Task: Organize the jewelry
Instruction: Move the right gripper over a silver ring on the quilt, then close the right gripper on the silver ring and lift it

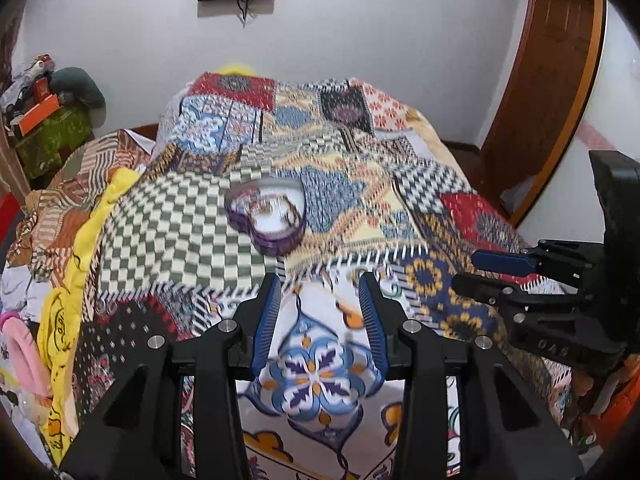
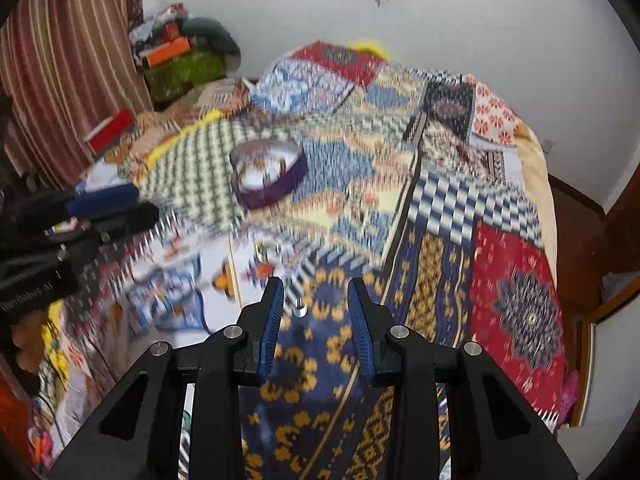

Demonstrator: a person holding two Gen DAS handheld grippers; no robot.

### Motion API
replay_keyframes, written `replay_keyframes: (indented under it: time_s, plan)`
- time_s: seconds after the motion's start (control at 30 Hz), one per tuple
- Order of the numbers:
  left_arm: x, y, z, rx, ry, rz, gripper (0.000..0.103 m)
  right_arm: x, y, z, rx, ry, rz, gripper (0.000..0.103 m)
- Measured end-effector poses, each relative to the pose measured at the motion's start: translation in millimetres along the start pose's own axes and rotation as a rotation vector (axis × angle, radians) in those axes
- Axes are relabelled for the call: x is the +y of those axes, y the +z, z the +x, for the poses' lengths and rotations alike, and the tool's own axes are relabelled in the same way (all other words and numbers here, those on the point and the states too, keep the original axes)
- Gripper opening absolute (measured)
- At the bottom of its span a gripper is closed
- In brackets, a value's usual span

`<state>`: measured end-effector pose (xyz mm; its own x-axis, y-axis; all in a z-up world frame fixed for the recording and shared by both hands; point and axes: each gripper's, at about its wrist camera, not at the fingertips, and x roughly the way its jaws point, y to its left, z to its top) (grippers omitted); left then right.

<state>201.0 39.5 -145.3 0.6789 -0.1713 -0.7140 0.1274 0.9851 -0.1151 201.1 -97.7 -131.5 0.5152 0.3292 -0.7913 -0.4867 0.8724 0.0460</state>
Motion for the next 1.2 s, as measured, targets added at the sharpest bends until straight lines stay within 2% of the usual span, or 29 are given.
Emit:
replay_keyframes:
  time_s: [0.2, 0.5, 0.77, 0.83, 0.9, 0.93, 1.2]
  plan:
    - [-0.3, -20.1, 15.4, 0.048, -0.018, -0.018, 0.040, 9.9, -17.3, 13.3, 0.035, -0.012, -0.042, 0.030]
    - [-7.5, -37.1, 29.8, 0.070, 0.001, 0.023, 0.040, 12.0, -16.3, 32.1, 0.058, 0.001, -0.053, 0.030]
    - [-8.4, -36.9, 38.7, 0.078, -0.005, 0.039, 0.040, 8.3, -17.8, 40.5, 0.047, 0.067, -0.026, 0.030]
    - [-6.7, -35.5, 40.4, 0.077, -0.010, 0.031, 0.040, 8.0, -18.9, 40.9, 0.038, 0.065, -0.028, 0.025]
    - [-5.1, -33.4, 43.0, 0.079, -0.019, 0.021, 0.040, 8.2, -19.1, 41.4, 0.031, 0.061, -0.034, 0.013]
    - [-5.2, -32.4, 44.2, 0.080, -0.021, 0.019, 0.040, 8.3, -18.9, 42.0, 0.031, 0.063, -0.034, 0.011]
    - [-15.2, -22.1, 57.9, 0.099, -0.050, 0.049, 0.040, 7.6, -18.8, 40.5, 0.012, 0.067, -0.047, 0.010]
